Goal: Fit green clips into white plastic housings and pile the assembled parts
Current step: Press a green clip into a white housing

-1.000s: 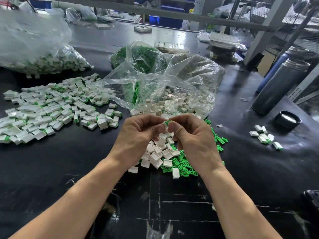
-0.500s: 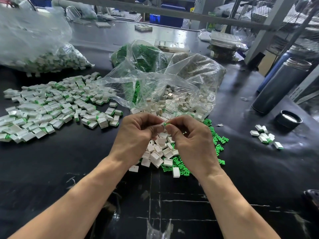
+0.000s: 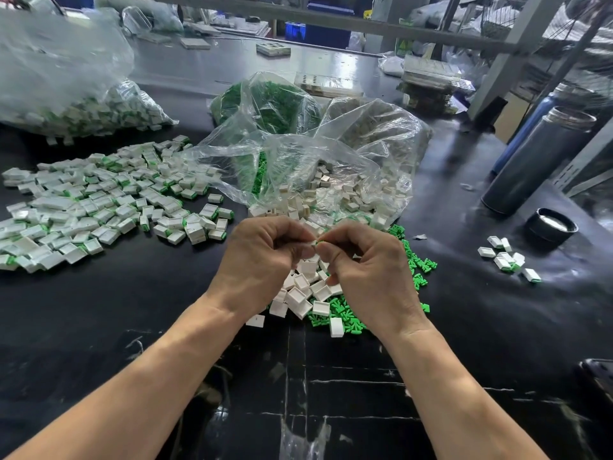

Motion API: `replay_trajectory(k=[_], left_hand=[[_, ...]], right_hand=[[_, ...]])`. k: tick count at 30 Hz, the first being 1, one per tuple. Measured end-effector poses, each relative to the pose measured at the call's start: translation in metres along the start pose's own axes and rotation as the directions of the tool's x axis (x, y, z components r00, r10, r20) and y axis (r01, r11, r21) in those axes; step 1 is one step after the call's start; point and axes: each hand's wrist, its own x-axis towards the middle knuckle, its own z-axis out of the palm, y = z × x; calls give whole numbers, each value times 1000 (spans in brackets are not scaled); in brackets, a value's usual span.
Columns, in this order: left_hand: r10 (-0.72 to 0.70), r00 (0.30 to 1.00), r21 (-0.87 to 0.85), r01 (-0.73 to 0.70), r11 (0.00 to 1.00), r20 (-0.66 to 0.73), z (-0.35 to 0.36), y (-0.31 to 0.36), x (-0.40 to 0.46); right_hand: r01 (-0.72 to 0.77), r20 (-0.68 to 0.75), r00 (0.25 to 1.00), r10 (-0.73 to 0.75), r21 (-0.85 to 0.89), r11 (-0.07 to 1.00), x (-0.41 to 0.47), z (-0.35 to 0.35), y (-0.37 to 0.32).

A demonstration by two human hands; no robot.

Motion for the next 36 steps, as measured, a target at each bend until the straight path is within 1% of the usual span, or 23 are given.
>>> replay_trajectory(k=[2,5,10,16,21,25,27,31,36], left_hand=[[4,1000,4,-4,1000,-3,-1,0,0],[-17,1000,-65,16,998,-20,0,-3,0],[-75,996,-155,68,986,-39,4,-7,3],[-74,997,-169,67,983,-37,2,-8,5],[-79,995,-241,64,968,-55,3,-7,5],[-77,997,-256,74,964,-3,8,-3,2],[-64,998,-275,67,959,21,12,-1,0],[-40,997,-306,60,950,71,18,-1,-4],[-14,996,-301,40,953,86,23,-2,-7]], right_hand=[[-19,-8,1000,19,20,1000,1,1,3],[-82,-21,996,86,150,985,1,5,3],[-126,-58,987,151,312,942,0,11,4],[-127,-43,988,150,331,935,0,11,3],[-239,-31,959,282,445,863,5,8,0],[-363,105,930,352,414,835,3,11,-7],[-383,117,922,370,418,823,3,14,-11],[-367,95,925,369,477,799,2,17,-11],[-303,-11,943,334,392,869,3,24,-5]])
